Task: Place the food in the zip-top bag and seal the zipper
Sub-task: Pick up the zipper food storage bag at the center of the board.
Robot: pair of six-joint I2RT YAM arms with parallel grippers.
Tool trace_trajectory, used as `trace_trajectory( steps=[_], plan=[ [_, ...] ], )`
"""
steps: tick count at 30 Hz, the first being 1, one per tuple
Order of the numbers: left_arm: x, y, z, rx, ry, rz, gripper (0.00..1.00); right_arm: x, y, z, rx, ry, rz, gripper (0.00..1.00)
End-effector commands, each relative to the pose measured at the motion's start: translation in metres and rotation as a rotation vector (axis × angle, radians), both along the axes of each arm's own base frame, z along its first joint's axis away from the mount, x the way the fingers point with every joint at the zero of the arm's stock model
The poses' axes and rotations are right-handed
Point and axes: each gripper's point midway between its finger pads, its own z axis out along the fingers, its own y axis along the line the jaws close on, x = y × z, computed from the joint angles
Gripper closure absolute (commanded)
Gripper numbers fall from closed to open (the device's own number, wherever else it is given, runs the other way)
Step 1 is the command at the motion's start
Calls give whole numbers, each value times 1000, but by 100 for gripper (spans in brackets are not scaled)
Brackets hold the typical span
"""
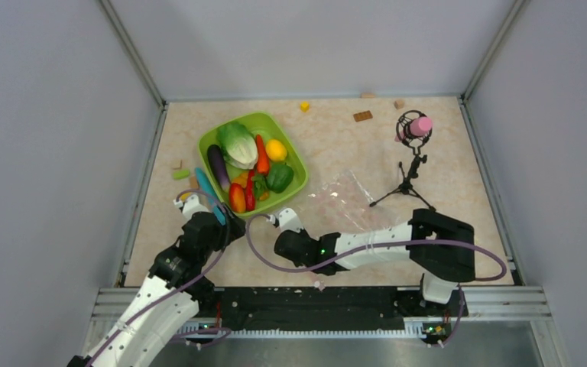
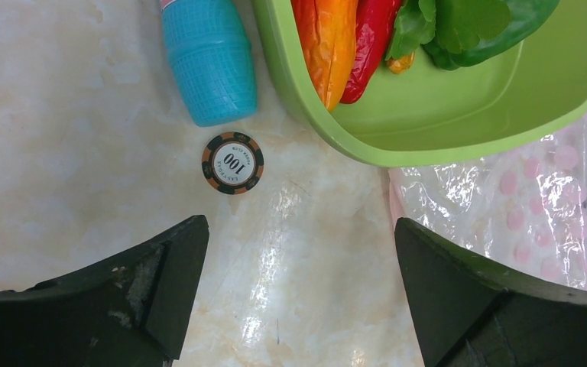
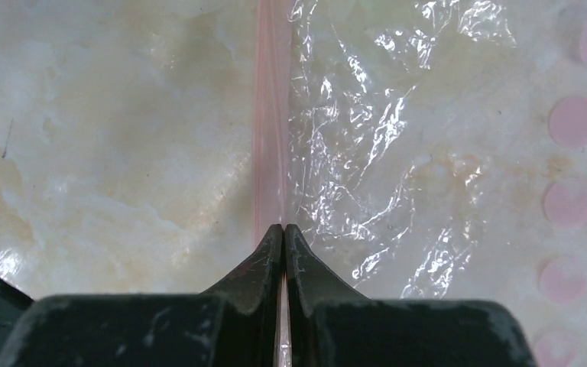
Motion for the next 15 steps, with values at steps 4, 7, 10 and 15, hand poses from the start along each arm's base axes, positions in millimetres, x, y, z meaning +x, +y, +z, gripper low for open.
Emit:
trace_trajectory(
  steps=[4, 7, 10, 15],
  plan=[
    [3, -19, 8, -49, -38, -96, 3, -13, 20, 58, 269, -10, 79, 100],
    [-1, -58, 27, -161, -114, -307, 3, -16, 25, 84, 391, -17, 94, 100],
    [-10, -85, 45, -256, -198, -476, 2, -14, 19, 105, 473, -31, 75, 100],
    [-24, -112, 64, -385, -289, -636, 4, -5, 6, 120, 528, -58, 18, 100]
  ],
)
